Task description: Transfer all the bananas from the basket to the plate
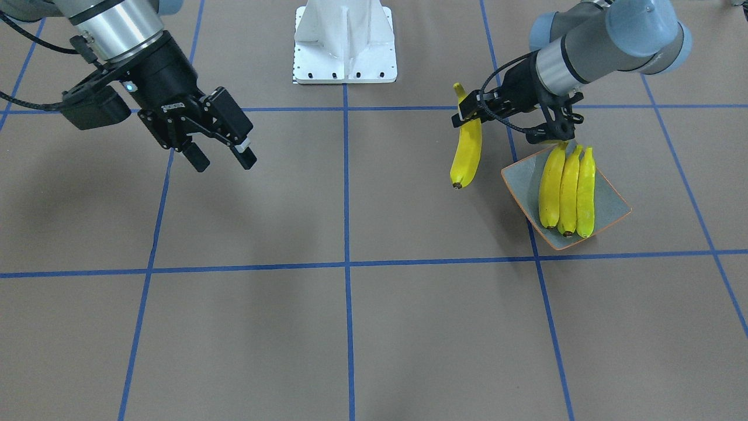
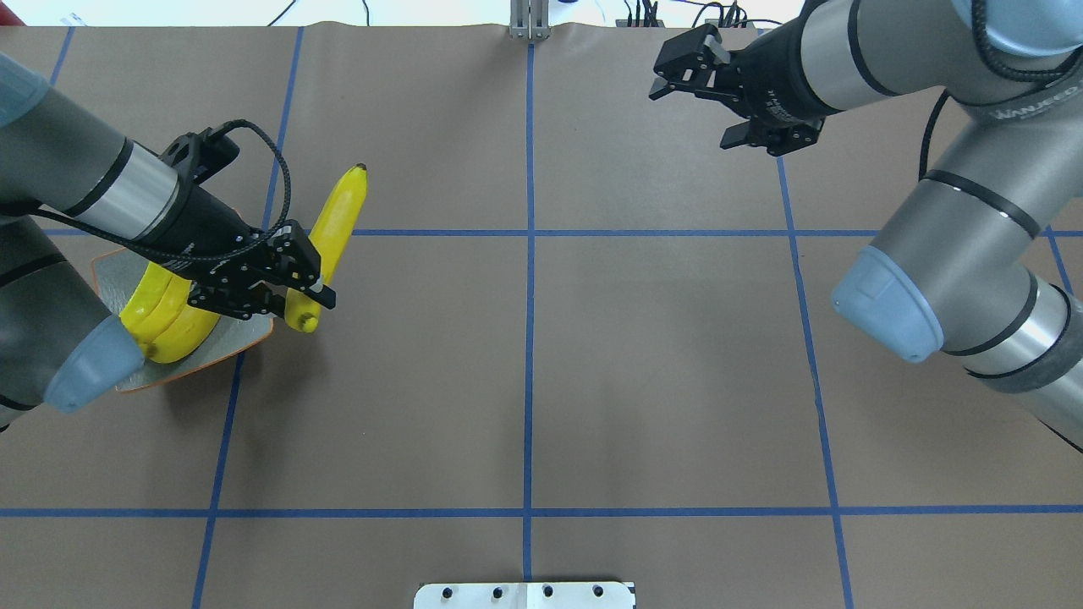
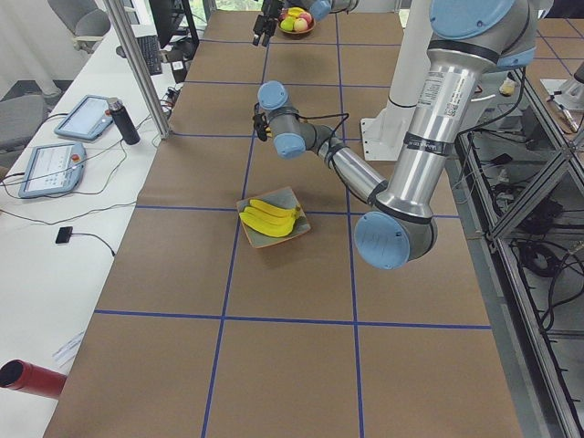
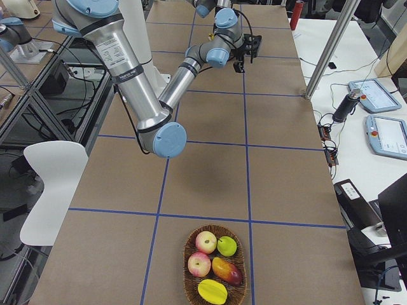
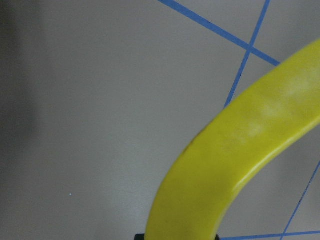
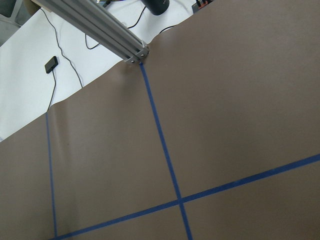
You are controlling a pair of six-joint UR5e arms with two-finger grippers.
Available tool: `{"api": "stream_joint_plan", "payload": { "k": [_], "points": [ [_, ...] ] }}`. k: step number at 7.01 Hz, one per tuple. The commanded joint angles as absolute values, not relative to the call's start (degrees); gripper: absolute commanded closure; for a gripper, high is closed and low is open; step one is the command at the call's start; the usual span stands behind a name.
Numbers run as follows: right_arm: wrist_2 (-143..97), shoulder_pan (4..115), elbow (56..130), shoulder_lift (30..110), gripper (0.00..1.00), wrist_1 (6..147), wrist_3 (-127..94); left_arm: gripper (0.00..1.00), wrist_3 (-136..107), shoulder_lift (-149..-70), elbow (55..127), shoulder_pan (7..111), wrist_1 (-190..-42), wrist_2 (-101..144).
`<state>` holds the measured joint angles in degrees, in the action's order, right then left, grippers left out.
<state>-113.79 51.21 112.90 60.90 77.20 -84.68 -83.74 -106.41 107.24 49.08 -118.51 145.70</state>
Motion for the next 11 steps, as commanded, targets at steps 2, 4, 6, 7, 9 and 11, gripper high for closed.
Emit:
{"api": "stream_joint_plan", "payload": {
  "k": [2,4,6,7,9,11],
  "points": [
    [-112.94,52.73,113.29,63.36,0.0,84.02,-74.11,1.0,-63.53,-104.77,111.95,50.09,-99.41,144.68],
    [-112.77,53.17,113.2,65.39,0.0,87.26,-65.95,1.0,-48.41,-104.77,116.87,50.01,-80.17,138.36],
    [-112.76,53.26,112.77,66.09,0.0,87.45,-64.69,1.0,-44.12,-104.77,118.56,48.79,-69.81,136.51],
    [-112.76,53.17,112.5,66.27,0.0,87.45,-64.69,1.0,-44.21,-104.77,118.04,48.26,-66.83,136.15],
    [-112.68,53.17,112.76,66.45,0.0,87.45,-64.77,1.0,-44.82,-107.12,117.08,47.99,-56.39,136.32],
    [-112.41,53.17,112.94,66.79,0.0,87.45,-64.78,1.0,-45.96,-108.45,114.8,47.99,-54.32,136.67]
  ]
}}
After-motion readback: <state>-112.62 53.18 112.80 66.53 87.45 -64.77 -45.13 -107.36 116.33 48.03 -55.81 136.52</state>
